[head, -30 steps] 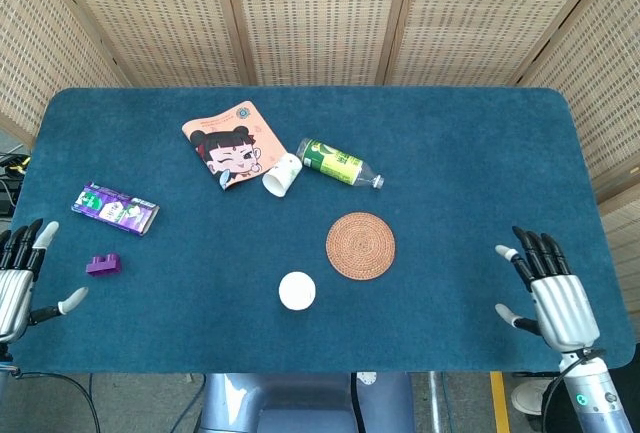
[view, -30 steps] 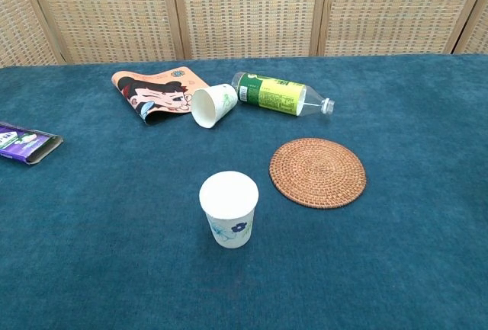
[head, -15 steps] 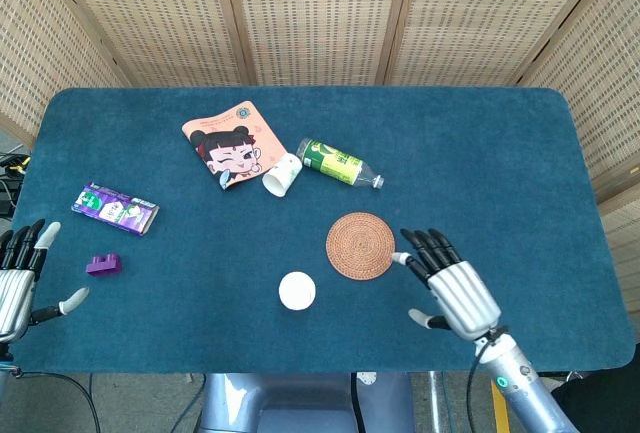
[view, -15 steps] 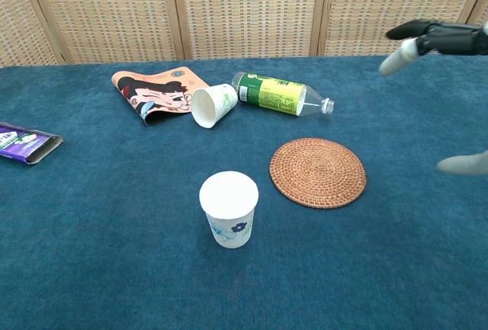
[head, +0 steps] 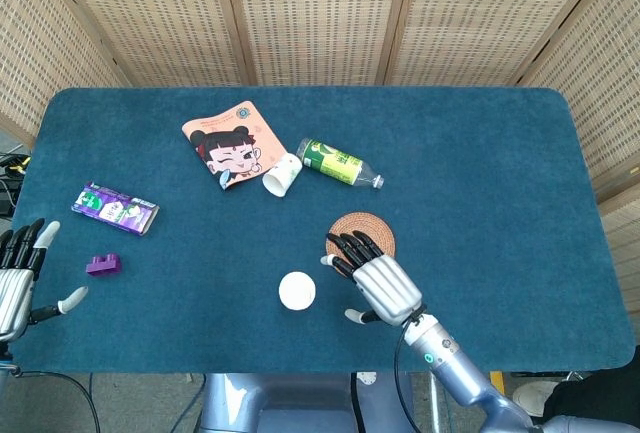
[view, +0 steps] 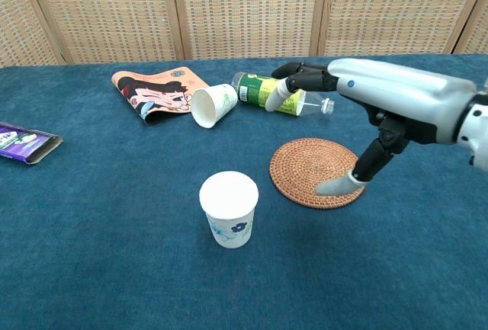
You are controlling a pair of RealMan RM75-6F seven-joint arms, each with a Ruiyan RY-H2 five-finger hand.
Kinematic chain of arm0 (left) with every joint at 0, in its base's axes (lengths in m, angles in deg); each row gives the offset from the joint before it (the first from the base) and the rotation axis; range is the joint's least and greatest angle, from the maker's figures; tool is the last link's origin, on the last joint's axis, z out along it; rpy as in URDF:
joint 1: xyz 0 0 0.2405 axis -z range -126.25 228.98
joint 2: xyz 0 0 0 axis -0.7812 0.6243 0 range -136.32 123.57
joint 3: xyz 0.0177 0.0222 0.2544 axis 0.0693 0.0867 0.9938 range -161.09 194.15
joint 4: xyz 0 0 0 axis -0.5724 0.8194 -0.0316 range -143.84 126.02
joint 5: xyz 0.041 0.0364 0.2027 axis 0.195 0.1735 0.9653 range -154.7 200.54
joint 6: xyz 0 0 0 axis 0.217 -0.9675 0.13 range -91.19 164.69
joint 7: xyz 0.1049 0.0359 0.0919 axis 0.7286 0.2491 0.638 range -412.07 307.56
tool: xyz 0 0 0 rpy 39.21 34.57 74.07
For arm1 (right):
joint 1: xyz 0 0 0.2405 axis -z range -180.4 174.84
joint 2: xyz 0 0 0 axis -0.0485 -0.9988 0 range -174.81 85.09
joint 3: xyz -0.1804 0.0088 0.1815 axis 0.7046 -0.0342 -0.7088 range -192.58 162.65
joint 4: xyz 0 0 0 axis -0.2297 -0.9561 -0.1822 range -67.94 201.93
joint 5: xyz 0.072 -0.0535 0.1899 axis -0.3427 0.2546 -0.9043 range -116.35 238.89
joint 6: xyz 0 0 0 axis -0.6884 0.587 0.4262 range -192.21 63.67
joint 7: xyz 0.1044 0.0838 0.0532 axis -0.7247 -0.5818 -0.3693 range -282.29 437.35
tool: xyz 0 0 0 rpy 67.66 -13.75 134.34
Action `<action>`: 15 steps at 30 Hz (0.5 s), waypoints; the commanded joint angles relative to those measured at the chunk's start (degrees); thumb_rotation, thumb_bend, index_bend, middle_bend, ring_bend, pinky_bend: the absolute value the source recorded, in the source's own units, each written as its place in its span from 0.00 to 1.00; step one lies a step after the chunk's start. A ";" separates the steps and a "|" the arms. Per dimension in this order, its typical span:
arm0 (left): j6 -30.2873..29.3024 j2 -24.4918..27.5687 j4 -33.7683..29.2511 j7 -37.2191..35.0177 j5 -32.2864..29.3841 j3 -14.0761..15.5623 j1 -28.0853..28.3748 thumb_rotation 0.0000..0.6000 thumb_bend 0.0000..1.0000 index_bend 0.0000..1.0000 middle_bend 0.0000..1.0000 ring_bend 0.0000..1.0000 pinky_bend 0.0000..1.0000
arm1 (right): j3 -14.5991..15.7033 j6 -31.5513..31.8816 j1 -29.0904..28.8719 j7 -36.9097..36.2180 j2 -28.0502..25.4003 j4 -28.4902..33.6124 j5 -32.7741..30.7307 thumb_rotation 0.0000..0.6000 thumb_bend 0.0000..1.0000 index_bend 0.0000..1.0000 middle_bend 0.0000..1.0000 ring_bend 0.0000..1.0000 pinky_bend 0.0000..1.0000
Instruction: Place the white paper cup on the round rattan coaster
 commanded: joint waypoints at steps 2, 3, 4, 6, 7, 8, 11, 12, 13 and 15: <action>0.14 -0.02 0.14 -0.16 0.00 0.00 0.08 0.00 0.06 0.00 0.00 0.00 0.00 | -0.47 -1.43 -1.85 1.56 2.20 -1.16 -2.93 1.00 0.03 0.20 0.00 0.00 0.00; 0.14 -0.03 0.16 -0.19 0.00 0.01 0.08 0.00 0.06 0.00 0.00 0.00 0.00 | -0.42 -1.63 -2.13 1.87 2.58 -1.28 -3.42 1.00 0.03 0.20 0.00 0.00 0.00; 0.15 -0.02 0.18 -0.23 0.02 0.02 0.08 0.00 0.06 0.00 0.00 0.00 0.00 | -0.36 -1.96 -2.60 2.44 3.22 -1.52 -4.14 1.00 0.03 0.20 0.00 0.00 0.00; 0.13 0.01 0.20 -0.24 0.03 0.02 0.08 0.00 0.06 0.00 0.00 0.00 0.00 | -0.30 -2.34 -3.22 3.30 3.98 -1.83 -5.10 1.00 0.03 0.20 0.00 0.00 0.00; 0.11 0.02 0.19 -0.24 0.06 0.03 0.07 0.00 0.06 0.00 0.00 0.00 0.00 | -0.26 -2.60 -3.58 3.77 4.42 -1.95 -5.58 1.00 0.03 0.20 0.00 0.00 0.00; 0.10 0.02 0.19 -0.22 0.09 0.03 0.08 0.00 0.06 0.00 0.00 0.00 0.00 | -0.26 -2.76 -3.92 4.20 4.88 -2.02 -6.04 1.00 0.03 0.20 0.00 0.00 0.00; 0.22 0.00 0.30 -0.16 -0.03 0.04 0.10 0.00 0.06 0.00 0.00 0.00 0.00 | -0.26 -3.12 -5.36 6.41 6.65 -2.03 -8.29 1.00 0.03 0.20 0.00 0.00 0.00; 0.19 -0.02 0.35 -0.20 -0.04 0.02 0.10 0.00 0.06 0.00 0.00 0.00 0.00 | -0.23 -3.09 -5.73 7.15 7.02 -2.05 -8.86 1.00 0.03 0.20 0.00 0.00 0.00; 0.04 -0.06 0.40 -0.36 0.00 -0.06 0.09 0.00 0.06 0.00 0.00 0.00 0.00 | -0.24 -3.22 -6.33 8.02 7.73 -2.31 -9.78 1.00 0.03 0.20 0.00 0.00 0.00; -0.05 -0.05 0.44 -0.54 0.02 -0.08 0.05 0.00 0.06 0.00 0.00 0.00 0.00 | -0.23 -3.28 -6.94 8.77 8.49 -2.76 -10.94 1.00 0.03 0.20 0.00 0.00 0.00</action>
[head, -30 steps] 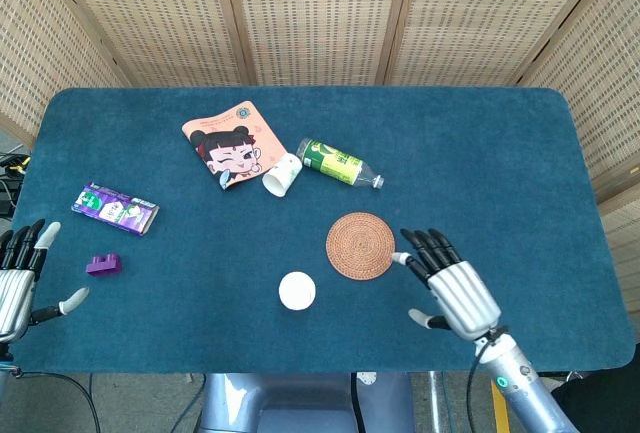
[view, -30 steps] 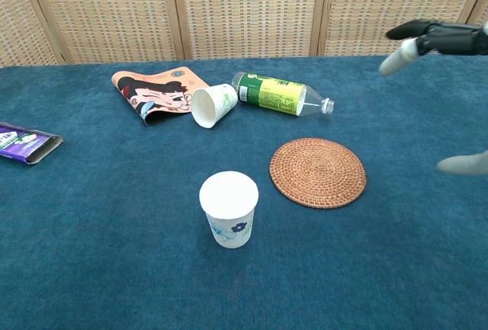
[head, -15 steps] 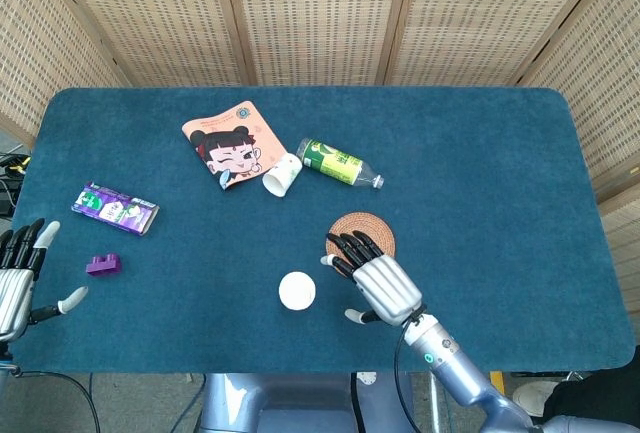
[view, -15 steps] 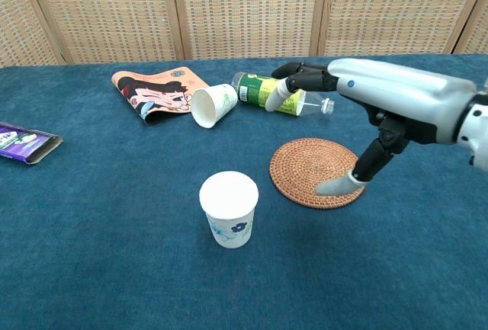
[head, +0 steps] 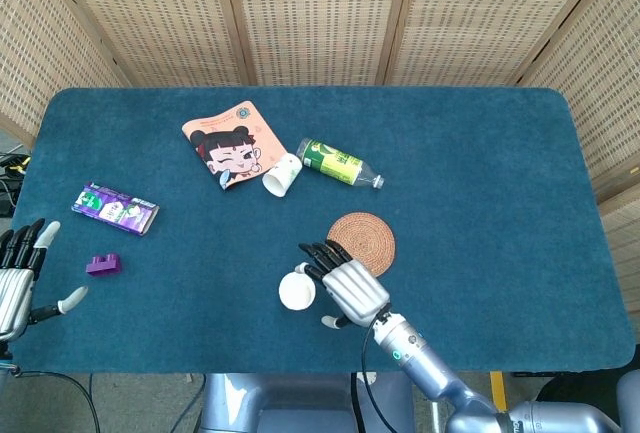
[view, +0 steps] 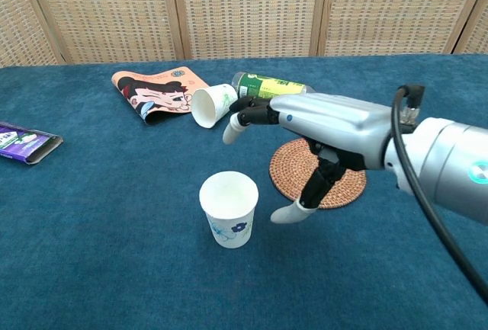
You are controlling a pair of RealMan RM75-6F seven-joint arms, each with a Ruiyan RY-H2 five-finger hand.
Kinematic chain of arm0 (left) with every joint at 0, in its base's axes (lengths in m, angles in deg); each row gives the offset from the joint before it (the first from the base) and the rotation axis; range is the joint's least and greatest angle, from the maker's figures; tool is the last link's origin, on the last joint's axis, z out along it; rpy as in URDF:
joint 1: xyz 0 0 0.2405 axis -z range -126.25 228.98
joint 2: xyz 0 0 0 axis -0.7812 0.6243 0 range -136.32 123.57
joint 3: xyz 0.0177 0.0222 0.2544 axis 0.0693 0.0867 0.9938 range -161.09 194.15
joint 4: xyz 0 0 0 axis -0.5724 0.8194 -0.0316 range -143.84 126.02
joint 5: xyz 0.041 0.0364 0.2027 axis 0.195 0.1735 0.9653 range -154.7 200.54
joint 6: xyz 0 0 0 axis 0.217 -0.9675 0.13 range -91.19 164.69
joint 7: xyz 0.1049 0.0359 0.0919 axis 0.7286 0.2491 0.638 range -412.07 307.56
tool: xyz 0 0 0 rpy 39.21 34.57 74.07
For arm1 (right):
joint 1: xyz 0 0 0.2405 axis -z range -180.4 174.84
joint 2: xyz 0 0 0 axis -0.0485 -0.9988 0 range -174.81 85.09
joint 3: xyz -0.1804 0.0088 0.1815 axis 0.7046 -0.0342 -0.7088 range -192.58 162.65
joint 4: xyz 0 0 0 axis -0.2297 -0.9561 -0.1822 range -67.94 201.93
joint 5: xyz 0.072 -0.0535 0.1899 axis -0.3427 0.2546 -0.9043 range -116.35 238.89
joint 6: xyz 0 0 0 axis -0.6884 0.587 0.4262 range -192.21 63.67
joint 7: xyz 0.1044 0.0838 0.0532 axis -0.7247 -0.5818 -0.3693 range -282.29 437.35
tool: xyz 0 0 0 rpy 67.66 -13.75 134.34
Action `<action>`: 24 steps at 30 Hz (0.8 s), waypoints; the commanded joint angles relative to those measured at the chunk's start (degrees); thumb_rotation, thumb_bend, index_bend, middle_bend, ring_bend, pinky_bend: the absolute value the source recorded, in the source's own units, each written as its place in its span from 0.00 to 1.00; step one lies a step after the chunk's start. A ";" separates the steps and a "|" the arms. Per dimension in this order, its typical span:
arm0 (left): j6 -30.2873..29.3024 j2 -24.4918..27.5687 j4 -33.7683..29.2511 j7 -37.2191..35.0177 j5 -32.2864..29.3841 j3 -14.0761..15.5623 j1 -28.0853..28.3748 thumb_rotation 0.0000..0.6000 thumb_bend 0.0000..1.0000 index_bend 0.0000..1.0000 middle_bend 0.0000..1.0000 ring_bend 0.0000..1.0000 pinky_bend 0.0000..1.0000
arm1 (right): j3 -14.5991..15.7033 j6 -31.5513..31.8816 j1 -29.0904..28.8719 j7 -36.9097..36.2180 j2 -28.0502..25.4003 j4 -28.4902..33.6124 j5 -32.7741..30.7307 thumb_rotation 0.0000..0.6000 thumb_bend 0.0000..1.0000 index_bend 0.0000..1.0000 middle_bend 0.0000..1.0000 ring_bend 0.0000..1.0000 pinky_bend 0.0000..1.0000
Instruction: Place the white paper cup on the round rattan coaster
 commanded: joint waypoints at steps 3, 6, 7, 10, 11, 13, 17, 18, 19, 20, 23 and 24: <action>-0.23 0.19 0.04 -0.65 -0.12 -0.13 -0.13 0.00 0.06 0.00 0.00 0.00 0.00 | 0.16 -0.17 -2.13 2.38 2.58 -1.86 -3.42 1.00 0.03 0.20 0.00 0.00 0.00; -0.15 0.42 0.01 -1.32 -0.48 -0.29 -0.18 0.00 0.06 0.00 0.00 0.00 0.00 | 0.23 0.01 -2.89 2.70 3.76 -3.08 -4.59 1.00 0.03 0.20 0.00 0.00 0.00; -0.09 0.48 -0.01 -1.53 -0.53 -0.33 -0.15 0.00 0.06 0.00 0.00 0.00 0.00 | 0.22 0.02 -3.17 2.76 4.13 -3.45 -4.94 1.00 0.03 0.19 0.00 0.00 0.00; 0.02 0.58 0.09 -2.06 -0.64 -0.39 -0.12 0.00 0.06 0.00 0.00 0.00 0.00 | -0.04 -0.59 -4.63 3.30 5.80 -4.83 -6.15 1.00 0.03 0.19 0.00 0.00 0.00; 0.01 0.61 0.09 -2.21 -0.65 -0.42 -0.12 0.00 0.06 0.00 0.00 0.00 0.00 | -0.08 -0.63 -4.99 3.51 6.18 -5.15 -6.55 1.00 0.03 0.18 0.00 0.00 0.00; -0.07 0.77 -0.20 -2.83 -0.58 -0.44 -0.16 0.00 0.06 0.00 0.00 0.00 0.00 | -0.14 -0.67 -5.71 3.83 6.92 -5.81 -7.47 1.00 0.03 0.18 0.00 0.00 0.00; -0.10 1.04 -0.44 -3.41 -0.43 -0.39 -0.20 0.00 0.06 0.00 0.00 0.00 0.00 | -0.01 -0.66 -6.92 4.63 8.00 -7.13 -8.96 1.00 0.04 0.18 0.00 0.00 0.00; 0.03 1.03 -0.51 -3.41 -0.41 -0.36 -0.14 0.00 0.06 0.00 0.00 0.00 0.00 | 0.00 -0.72 -7.22 4.79 8.22 -7.41 -9.30 1.00 0.03 0.18 0.00 0.00 0.00; 0.10 1.03 -0.55 -3.39 -0.38 -0.33 -0.12 0.00 0.06 0.00 0.00 0.00 0.00 | -0.02 -0.75 -7.41 4.87 8.35 -7.59 -9.55 1.00 0.03 0.18 0.00 0.00 0.00; 0.21 0.99 -0.62 -3.27 -0.23 -0.24 -0.05 0.00 0.06 0.00 0.00 0.00 0.00 | -0.11 -0.82 -7.81 5.04 8.60 -7.97 -10.08 1.00 0.03 0.18 0.00 0.00 0.00; 0.24 0.91 -0.68 -2.85 0.10 -0.07 0.02 0.00 0.06 0.00 0.00 0.00 0.00 | -0.33 -0.91 -8.51 5.36 8.91 -8.53 -11.02 1.00 0.03 0.18 0.00 0.00 0.00; 0.24 0.88 -0.72 -2.75 0.16 -0.03 0.02 0.00 0.06 0.00 0.00 0.00 0.00 | -0.39 -0.91 -8.70 5.46 8.95 -8.66 -11.25 1.00 0.03 0.18 0.00 0.00 0.00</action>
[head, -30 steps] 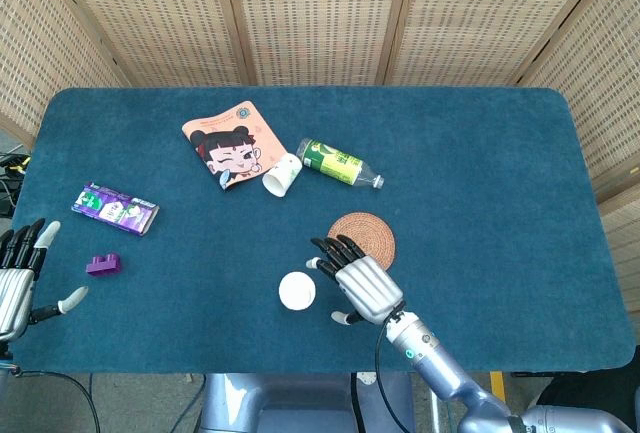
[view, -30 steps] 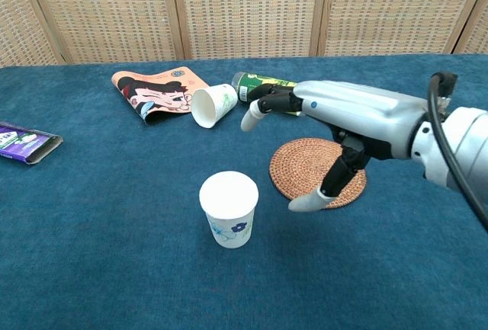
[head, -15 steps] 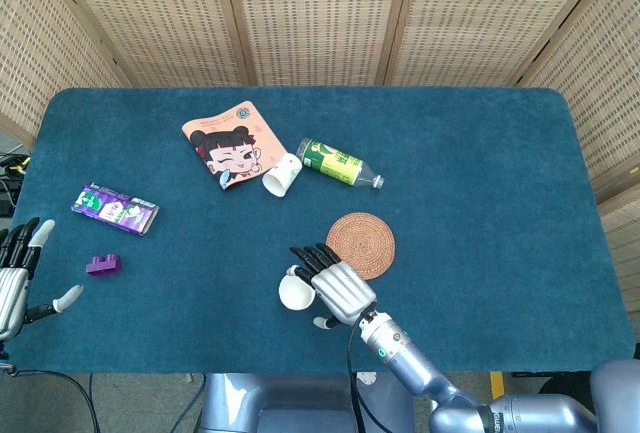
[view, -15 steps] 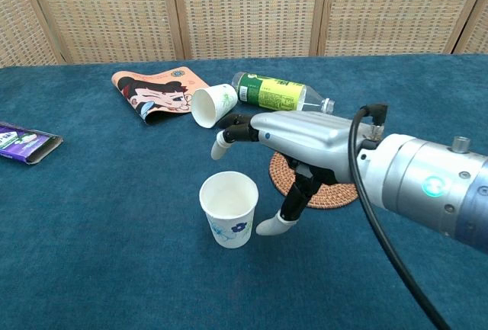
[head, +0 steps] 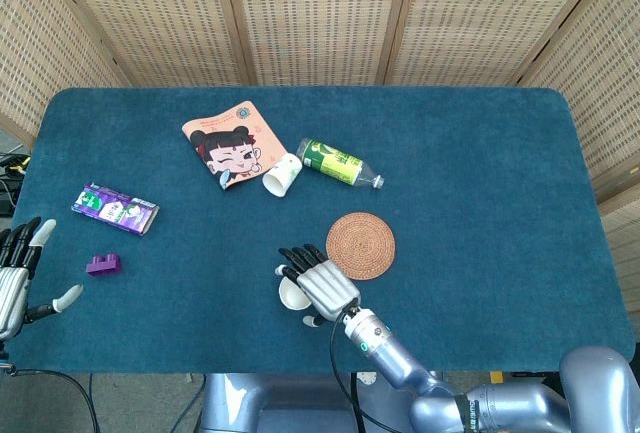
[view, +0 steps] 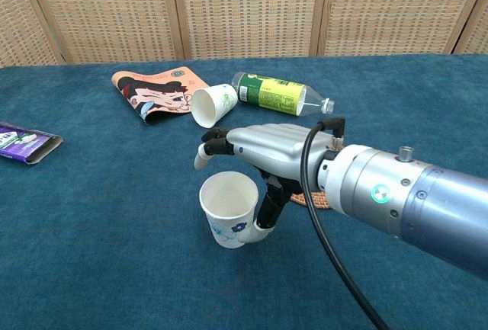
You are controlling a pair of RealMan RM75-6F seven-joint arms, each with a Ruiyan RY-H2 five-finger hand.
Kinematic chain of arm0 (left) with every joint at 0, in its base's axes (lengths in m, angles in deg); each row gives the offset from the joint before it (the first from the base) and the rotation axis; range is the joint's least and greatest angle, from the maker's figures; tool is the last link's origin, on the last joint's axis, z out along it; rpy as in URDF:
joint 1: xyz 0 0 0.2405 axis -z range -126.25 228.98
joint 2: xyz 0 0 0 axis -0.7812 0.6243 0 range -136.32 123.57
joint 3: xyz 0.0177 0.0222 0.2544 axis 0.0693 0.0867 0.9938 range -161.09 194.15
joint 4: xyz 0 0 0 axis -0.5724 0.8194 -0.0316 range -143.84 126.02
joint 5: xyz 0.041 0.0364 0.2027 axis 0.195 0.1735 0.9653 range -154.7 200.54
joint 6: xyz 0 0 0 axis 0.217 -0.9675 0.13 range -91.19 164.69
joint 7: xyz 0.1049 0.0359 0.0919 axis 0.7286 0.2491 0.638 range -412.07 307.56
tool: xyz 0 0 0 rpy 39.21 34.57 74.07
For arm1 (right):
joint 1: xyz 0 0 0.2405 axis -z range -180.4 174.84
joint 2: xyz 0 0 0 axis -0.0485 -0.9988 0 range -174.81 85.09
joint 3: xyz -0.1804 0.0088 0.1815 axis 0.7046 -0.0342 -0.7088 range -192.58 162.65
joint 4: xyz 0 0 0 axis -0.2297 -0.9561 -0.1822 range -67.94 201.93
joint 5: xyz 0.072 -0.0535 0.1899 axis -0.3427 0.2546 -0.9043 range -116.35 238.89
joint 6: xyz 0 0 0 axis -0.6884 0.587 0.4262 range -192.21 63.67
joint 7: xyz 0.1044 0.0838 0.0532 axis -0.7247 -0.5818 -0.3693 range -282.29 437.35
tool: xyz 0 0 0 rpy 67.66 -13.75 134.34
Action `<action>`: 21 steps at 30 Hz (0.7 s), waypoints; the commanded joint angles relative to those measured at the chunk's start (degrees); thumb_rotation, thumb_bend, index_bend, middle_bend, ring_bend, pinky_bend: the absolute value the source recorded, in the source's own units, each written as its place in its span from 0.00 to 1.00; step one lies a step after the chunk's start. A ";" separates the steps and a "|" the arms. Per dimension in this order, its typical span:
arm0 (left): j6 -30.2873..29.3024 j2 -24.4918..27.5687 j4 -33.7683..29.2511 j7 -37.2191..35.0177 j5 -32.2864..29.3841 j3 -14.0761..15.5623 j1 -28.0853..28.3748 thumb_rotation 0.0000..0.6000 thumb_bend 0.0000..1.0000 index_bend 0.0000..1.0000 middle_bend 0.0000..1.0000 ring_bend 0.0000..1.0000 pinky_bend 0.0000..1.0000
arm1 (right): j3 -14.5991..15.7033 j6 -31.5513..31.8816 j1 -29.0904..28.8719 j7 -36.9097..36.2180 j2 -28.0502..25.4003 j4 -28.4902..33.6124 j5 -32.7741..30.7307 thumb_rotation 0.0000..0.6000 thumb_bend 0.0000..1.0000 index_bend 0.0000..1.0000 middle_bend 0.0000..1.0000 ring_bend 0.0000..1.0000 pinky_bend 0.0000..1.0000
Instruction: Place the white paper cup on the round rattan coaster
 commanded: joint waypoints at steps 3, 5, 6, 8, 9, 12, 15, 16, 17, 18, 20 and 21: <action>0.17 -0.16 -0.08 0.47 0.37 0.22 0.15 0.00 0.06 0.00 0.00 0.00 0.00 | -0.20 0.08 -1.05 0.93 0.13 -0.86 -1.43 1.00 0.03 0.18 0.00 0.00 0.00; 0.25 -0.25 -0.02 0.55 0.38 0.27 0.18 0.00 0.06 0.00 0.00 0.00 0.00 | 0.02 0.22 -1.29 1.21 -0.06 -0.92 -2.18 1.00 0.03 0.18 0.00 0.00 0.00; 0.27 -0.27 0.00 0.56 0.37 0.27 0.19 0.00 0.06 0.00 0.00 0.00 0.00 | 0.12 0.31 -1.33 1.25 -0.09 -0.96 -2.37 1.00 0.03 0.18 0.00 0.00 0.00; 0.31 -0.30 0.10 0.65 0.35 0.27 0.22 0.00 0.06 0.00 0.00 0.00 0.00 | 0.57 0.60 -1.44 1.32 -0.10 -1.36 -2.89 1.00 0.03 0.20 0.00 0.00 0.00; 0.28 -0.31 0.11 0.68 0.40 0.31 0.21 0.00 0.06 0.00 0.00 0.00 0.00 | 0.81 0.67 -1.43 1.19 -0.03 -1.59 -3.07 1.00 0.03 0.21 0.00 0.00 0.00; 0.18 -0.35 0.09 0.73 0.57 0.37 0.19 0.00 0.06 0.00 0.00 0.00 0.00 | 1.44 0.45 -1.50 0.26 0.24 -2.45 -3.60 1.00 0.03 0.23 0.01 0.00 0.02; 0.20 -0.40 0.08 0.83 0.64 0.42 0.22 0.00 0.06 0.00 0.00 0.00 0.00 | 1.78 0.36 -1.59 -0.52 0.50 -3.07 -3.55 1.00 0.03 0.25 0.03 0.00 0.06; 0.21 -0.39 0.07 0.84 0.64 0.42 0.21 0.00 0.06 0.00 0.00 0.00 0.00 | 1.84 0.36 -1.62 -0.69 0.55 -3.17 -3.53 1.00 0.03 0.26 0.04 0.00 0.07; 0.23 -0.40 0.07 0.83 0.61 0.43 0.21 0.00 0.06 0.00 0.00 0.00 0.00 | 1.94 0.39 -1.66 -0.90 0.60 -3.27 -3.41 1.00 0.03 0.27 0.05 0.00 0.08; 0.22 -0.41 0.10 0.80 0.58 0.43 0.20 0.00 0.06 0.00 0.00 0.00 0.00 | 2.04 0.51 -1.71 -1.02 0.65 -3.41 -3.17 1.00 0.03 0.29 0.08 0.00 0.11; 0.31 -0.47 0.17 0.77 0.57 0.45 0.23 0.00 0.06 0.00 0.00 0.00 0.00 | 2.06 0.90 -1.77 -1.56 0.81 -3.56 -2.63 1.00 0.03 0.33 0.13 0.03 0.15; 0.35 -0.50 0.19 0.76 0.59 0.47 0.26 0.00 0.06 0.00 0.00 0.00 0.00 | 2.05 0.99 -1.77 -1.87 0.85 -3.54 -2.50 1.00 0.03 0.36 0.16 0.06 0.17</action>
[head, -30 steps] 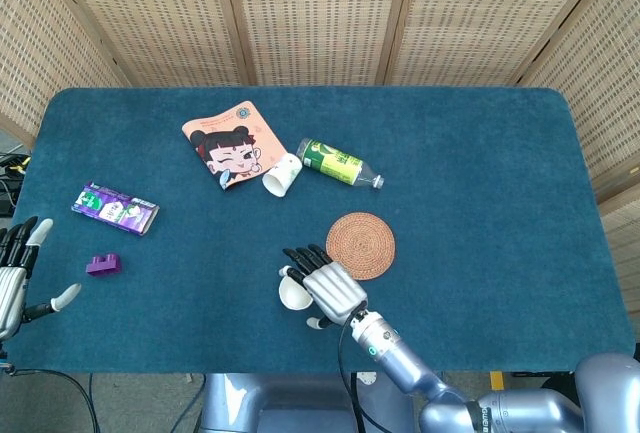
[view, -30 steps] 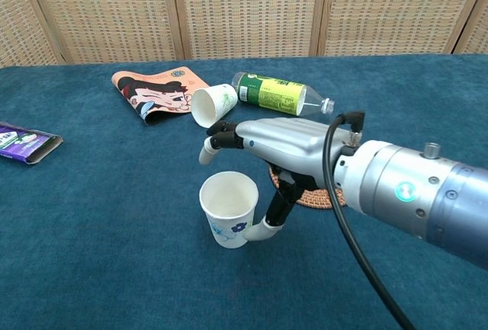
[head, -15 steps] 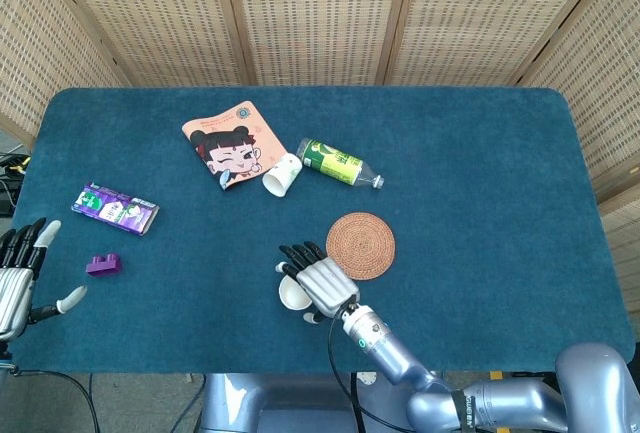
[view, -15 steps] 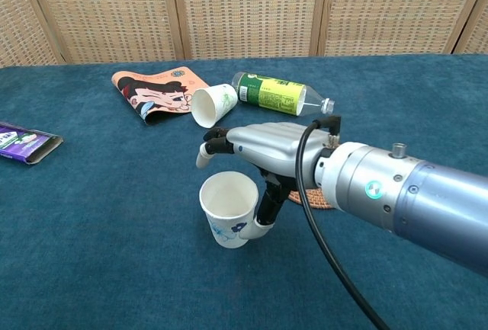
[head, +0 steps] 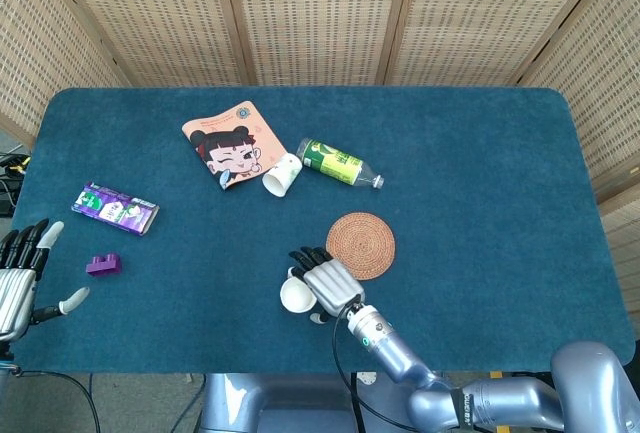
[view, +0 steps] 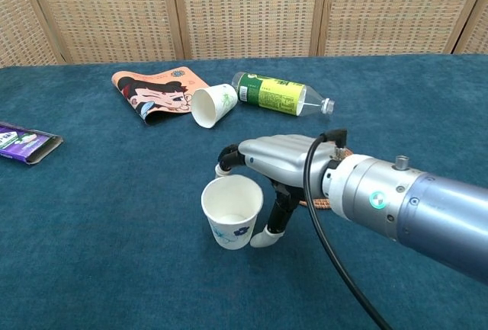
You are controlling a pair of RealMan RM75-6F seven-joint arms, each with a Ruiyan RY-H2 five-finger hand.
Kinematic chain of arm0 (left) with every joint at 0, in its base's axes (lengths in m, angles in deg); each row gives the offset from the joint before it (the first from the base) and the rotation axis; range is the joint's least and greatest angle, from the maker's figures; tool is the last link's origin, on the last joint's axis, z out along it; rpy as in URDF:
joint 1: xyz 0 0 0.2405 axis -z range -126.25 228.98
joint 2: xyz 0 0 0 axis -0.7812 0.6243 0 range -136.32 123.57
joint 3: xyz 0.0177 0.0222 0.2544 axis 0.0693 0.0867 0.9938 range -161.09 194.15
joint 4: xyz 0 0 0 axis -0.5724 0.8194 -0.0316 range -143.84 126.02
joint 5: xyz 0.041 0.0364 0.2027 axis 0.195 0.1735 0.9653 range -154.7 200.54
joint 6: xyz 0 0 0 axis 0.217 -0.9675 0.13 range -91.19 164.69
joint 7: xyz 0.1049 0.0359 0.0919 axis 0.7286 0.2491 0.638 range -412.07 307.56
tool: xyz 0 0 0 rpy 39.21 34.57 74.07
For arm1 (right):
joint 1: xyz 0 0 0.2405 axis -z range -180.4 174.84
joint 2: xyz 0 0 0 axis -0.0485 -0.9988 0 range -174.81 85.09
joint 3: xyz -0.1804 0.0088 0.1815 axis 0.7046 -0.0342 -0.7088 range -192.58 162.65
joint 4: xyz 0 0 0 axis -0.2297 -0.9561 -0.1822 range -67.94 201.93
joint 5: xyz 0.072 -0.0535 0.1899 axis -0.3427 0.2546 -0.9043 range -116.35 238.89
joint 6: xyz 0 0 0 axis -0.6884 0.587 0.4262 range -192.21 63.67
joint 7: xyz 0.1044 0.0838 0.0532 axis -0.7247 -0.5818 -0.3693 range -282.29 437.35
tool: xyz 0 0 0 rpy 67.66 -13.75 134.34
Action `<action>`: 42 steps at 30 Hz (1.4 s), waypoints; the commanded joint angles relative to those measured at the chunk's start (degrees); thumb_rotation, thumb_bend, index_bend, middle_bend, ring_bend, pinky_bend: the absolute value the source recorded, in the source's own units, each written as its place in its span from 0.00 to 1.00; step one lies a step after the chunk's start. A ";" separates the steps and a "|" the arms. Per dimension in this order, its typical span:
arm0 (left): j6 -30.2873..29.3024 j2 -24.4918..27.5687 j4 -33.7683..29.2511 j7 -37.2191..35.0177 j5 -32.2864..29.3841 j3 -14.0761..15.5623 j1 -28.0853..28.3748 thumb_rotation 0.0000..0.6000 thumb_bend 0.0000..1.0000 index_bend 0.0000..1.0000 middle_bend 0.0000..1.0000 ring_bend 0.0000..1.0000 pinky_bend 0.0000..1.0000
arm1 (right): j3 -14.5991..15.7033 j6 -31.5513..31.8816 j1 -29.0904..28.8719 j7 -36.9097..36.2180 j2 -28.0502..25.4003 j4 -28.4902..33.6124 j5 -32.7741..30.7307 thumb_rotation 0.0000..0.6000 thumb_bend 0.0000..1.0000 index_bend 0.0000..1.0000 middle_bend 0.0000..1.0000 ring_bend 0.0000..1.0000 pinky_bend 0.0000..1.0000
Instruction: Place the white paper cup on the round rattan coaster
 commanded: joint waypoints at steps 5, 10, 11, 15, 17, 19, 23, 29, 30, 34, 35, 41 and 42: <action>0.32 -0.19 0.14 0.08 0.23 0.21 0.16 0.00 0.06 0.00 0.00 0.00 0.00 | 0.18 0.78 -0.23 -1.23 0.21 0.20 1.25 1.00 0.03 0.42 0.24 0.15 0.23; 0.20 -0.17 0.22 -0.07 0.11 0.12 0.12 0.00 0.06 0.00 0.00 0.00 0.00 | 0.22 1.69 -0.47 -0.82 -0.03 0.41 1.96 1.00 0.03 0.41 0.24 0.16 0.24; 0.15 -0.15 0.22 -0.15 0.10 0.10 0.11 0.00 0.06 0.00 0.00 0.00 0.00 | 0.16 1.89 -0.51 -0.60 -0.22 0.61 1.91 1.00 0.03 0.41 0.24 0.16 0.24; 0.18 -0.20 0.34 -0.16 0.18 0.17 0.13 0.00 0.06 0.00 0.00 0.00 0.00 | -0.49 2.75 -0.91 0.87 -1.61 1.73 1.42 1.00 0.03 0.41 0.24 0.16 0.24; 0.21 -0.25 0.34 -0.06 0.21 0.18 0.15 0.00 0.06 0.00 0.00 0.00 0.00 | -0.94 3.14 -1.24 1.99 -2.66 2.39 0.95 1.00 0.03 0.41 0.24 0.16 0.24; 0.20 -0.29 0.35 0.01 0.22 0.20 0.14 0.00 0.06 0.00 0.00 0.00 0.00 | -1.37 3.48 -1.52 3.07 -3.72 2.91 0.35 1.00 0.03 0.41 0.23 0.16 0.24; 0.22 -0.35 0.30 0.20 0.27 0.27 0.16 0.00 0.06 0.00 0.00 0.00 0.00 | -2.27 3.78 -2.40 6.41 -6.72 3.08 -2.92 1.00 0.03 0.41 0.22 0.16 0.24; 0.44 -0.45 0.36 0.39 0.11 0.29 0.22 0.00 0.06 0.00 0.00 0.00 0.00 | -2.48 4.97 -2.43 7.73 -9.33 3.55 -5.36 1.00 0.03 0.41 0.21 0.16 0.24; 0.51 -0.49 0.37 0.53 0.10 0.30 0.26 0.00 0.06 0.00 0.00 0.00 0.00 | -2.47 5.14 -2.31 7.67 -9.80 3.43 -5.79 1.00 0.03 0.41 0.21 0.16 0.24; 0.34 -0.55 0.17 0.84 0.31 0.40 0.21 0.00 0.06 0.00 0.00 0.00 0.00 | -2.25 4.81 -1.90 6.98 -11.56 1.75 -8.12 1.00 0.03 0.41 0.20 0.16 0.24; 0.38 -0.58 0.13 0.95 0.39 0.48 0.22 0.00 0.06 0.00 0.00 0.00 0.00 | -2.36 4.54 -1.50 6.09 -12.03 0.80 -9.48 1.00 0.03 0.41 0.20 0.16 0.24; 0.87 -0.84 0.04 1.72 0.52 0.70 0.45 0.00 0.06 0.00 0.00 0.00 0.00 | -2.03 2.69 -1.27 2.86 -12.48 -2.13 -10.66 1.00 0.03 0.40 0.19 0.16 0.24; 0.88 -0.87 0.01 1.81 0.55 0.71 0.46 0.00 0.06 0.00 0.00 0.00 0.00 | -1.98 2.56 -1.23 2.40 -12.38 -2.70 -10.68 1.00 0.03 0.40 0.19 0.16 0.24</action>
